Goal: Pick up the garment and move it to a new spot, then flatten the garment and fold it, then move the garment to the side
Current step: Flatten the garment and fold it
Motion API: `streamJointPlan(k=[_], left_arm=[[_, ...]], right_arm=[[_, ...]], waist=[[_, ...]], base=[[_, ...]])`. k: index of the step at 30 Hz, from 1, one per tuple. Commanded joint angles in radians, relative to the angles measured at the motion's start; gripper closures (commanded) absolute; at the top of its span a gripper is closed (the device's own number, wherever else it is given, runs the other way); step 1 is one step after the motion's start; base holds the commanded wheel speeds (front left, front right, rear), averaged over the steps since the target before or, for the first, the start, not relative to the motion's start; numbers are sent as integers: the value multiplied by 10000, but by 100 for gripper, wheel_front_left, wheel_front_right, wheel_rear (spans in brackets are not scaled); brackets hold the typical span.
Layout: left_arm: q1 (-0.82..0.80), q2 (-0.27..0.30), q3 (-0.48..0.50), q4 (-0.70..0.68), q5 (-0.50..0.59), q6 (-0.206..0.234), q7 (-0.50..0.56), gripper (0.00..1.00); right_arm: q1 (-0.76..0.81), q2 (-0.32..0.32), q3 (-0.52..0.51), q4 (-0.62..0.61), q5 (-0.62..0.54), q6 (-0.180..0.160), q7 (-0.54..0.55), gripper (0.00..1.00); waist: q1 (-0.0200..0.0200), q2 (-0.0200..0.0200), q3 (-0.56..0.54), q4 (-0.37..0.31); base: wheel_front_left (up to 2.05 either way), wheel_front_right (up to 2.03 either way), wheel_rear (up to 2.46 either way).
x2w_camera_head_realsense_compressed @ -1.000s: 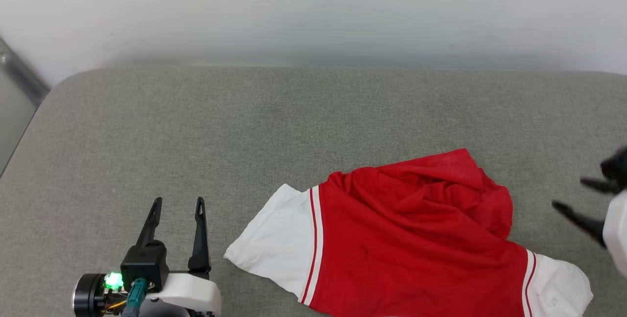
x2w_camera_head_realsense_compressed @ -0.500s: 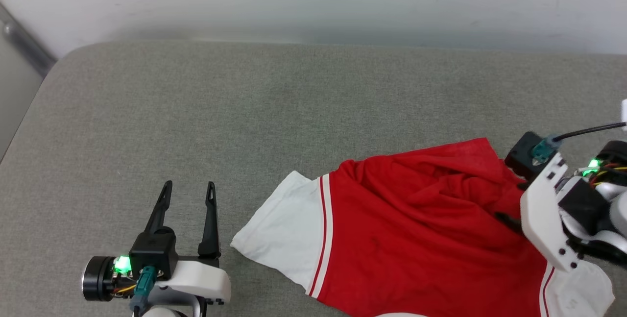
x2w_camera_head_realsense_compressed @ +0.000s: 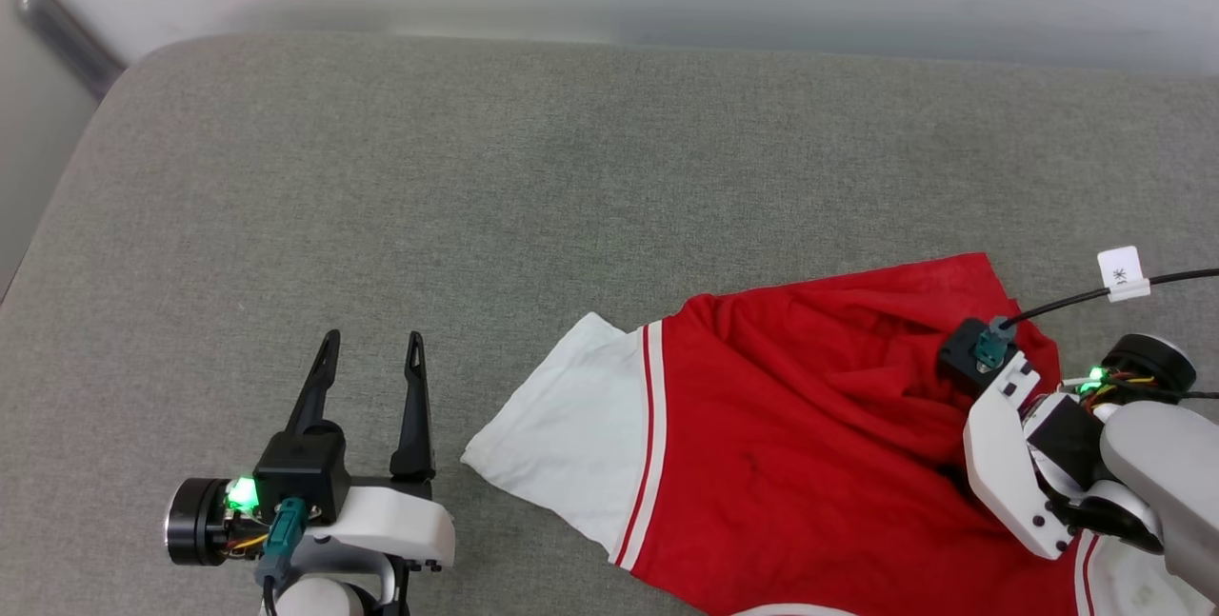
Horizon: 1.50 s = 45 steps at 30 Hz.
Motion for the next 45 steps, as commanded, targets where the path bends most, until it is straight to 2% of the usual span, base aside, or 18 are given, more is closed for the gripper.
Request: streamJointPlan(k=[1, 2, 5, 6, 11, 18, 19, 20, 21, 28, 31, 34, 37, 40, 41, 42, 43, 45], left_arm=[[-129, -55, 25, 31, 90, -34, -21, 0], [-134, -75, 39, 38, 90, -48, -21, 0], [-144, -124, 69, 73, 118, -82, -21, 0], [-183, -166, 78, 78, 169, -140, -21, 0], [-231, -206, 101, 50, 220, -189, -21, 0], [-298, -301, 69, 62, 303, -221, -21, 0], [-288, -315, 75, 76, 315, -222, -21, 0], [-260, -323, 103, 98, 323, -214, -21, 0], [-202, -312, 151, 113, 320, -200, -21, 0], [-233, 78, 436, 176, 293, -449, -21, 0], [-419, 333, 495, 250, 228, -703, -21, 0], [-791, 625, 443, 354, 85, -1110, 182, 0], [-1291, 992, 317, 311, -95, -1621, 1050, 0], [-1798, 1405, 13, 355, -355, -2032, 2450, 0], [-1798, 1405, 13, 355, -355, -2032, 2450, 0], [-1970, 1538, -145, 363, -505, -2134, 2983, 0], [-2233, 1809, -461, 393, -954, -2275, 4143, 0], [-2544, 2144, -874, 375, -1465, -2326, 5273, 0]], right_arm=[[170, 403, 370, 242, -16, -11, -318, 91], [2, 422, 374, 272, -47, -16, -525, 100], [-652, 410, 346, 346, -28, -16, -1267, 100], [-1410, 540, 277, 594, 99, -14, -1900, 100], [-2408, 1167, 140, 1706, 71, -13, -2706, 100], [-2065, 2379, 305, 3781, 206, -10, -2990, 100], [-2013, 2456, 321, 3914, 248, -10, -3089, 83], [-2012, 2518, 314, 4045, 316, -10, -3296, 4], [-2006, 2562, 314, 4120, 357, -10, -3518, 0], [-1967, 2083, -18, 4203, 20, -11, -6288, 0], [-1733, 1896, -681, 4359, -237, -10, -7673, 0], [-1527, 1713, -1710, 4291, -747, -10, -8175, 0], [-999, 1463, -3468, 3361, -1554, -11, -8209, 0], [310, 1352, -5417, 2110, -2611, -10, -8208, 0], [310, 1352, -5417, 2110, -2611, -10, -8208, 0], [731, 1391, -6041, 1678, -2988, -10, -8209, 0], [1649, 1578, -7109, 878, -3663, -10, -8212, 0], [2582, 1789, -7973, 198, -4284, -10, -8213, 0]], waist=[[0, 0, 2, 3], [0, 0, -5, 8], [0, 0, -38, 51], [0, 0, -50, 144], [0, 0, 41, 325], [0, 0, 138, 481], [0, 0, 124, 481], [0, 0, 82, 459], [0, 0, 29, 410], [0, 0, -559, -31], [0, 0, -840, -228], [0, 0, -1053, -412], [0, 0, -1143, -570], [0, 0, -1181, -720], [0, 0, -1181, -720], [0, 0, -1188, -769], [0, 0, -1195, -873], [0, 0, -1183, -944]], base=[[0, 0, 0], [0, 0, 0], [0, 0, 0], [0, 0, 0], [0, 0, 0], [0, 0, 0], [0, 0, 0], [0, 0, 0], [0, 0, 0], [0, 0, 0], [0, 0, 0], [0, 0, 0], [0, 0, 0], [0, 0, 0], [0, 0, 0], [0, 0, 0], [0, 0, 0], [0, 0, 0]])
